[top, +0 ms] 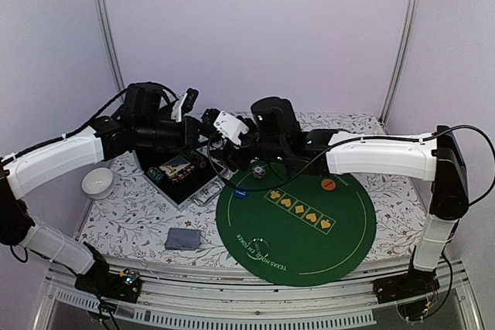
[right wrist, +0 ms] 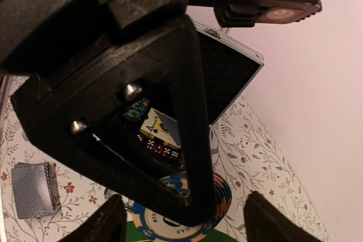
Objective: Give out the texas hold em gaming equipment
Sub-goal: Pass from the left arm to the right
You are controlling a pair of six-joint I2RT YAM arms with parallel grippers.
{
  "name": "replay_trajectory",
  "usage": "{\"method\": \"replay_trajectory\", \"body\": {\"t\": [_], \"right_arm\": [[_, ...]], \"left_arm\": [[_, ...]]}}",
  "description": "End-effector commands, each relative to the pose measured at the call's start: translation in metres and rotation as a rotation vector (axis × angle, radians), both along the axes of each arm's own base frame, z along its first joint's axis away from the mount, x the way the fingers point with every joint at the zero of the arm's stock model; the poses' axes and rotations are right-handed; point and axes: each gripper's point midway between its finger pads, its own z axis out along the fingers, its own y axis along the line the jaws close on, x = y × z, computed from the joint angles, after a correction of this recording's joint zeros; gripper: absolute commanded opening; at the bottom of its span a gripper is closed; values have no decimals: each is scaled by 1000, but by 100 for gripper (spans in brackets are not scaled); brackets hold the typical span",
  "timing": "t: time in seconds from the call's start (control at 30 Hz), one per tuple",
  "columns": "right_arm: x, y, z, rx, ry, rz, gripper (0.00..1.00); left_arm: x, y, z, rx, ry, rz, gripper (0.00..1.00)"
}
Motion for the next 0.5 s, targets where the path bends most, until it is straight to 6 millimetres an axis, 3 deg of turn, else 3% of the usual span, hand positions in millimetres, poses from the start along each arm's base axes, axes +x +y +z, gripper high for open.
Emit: {"method": "replay_trajectory", "body": {"t": [0.0,0.2,0.27,0.33,0.47], "right_arm": [[16,4,14,23,-65,-53,61],[20,4,13,11,-83,-68,38],[20,3,13,9,-85,-73,43],[20,2,15,9,-88,-76,57],[19,1,21,16,-102,-70,62]], "left_arm": [[-6,-13,14,-63,-20,-49,0],[-8,-17,12,-60,-19,-63,0],[-8,-17,9,-53,-16,-58,0],[-7,-17,5,-46,-8,-55,0],[-7,-18,3,-44,-1,-61,0]]}}
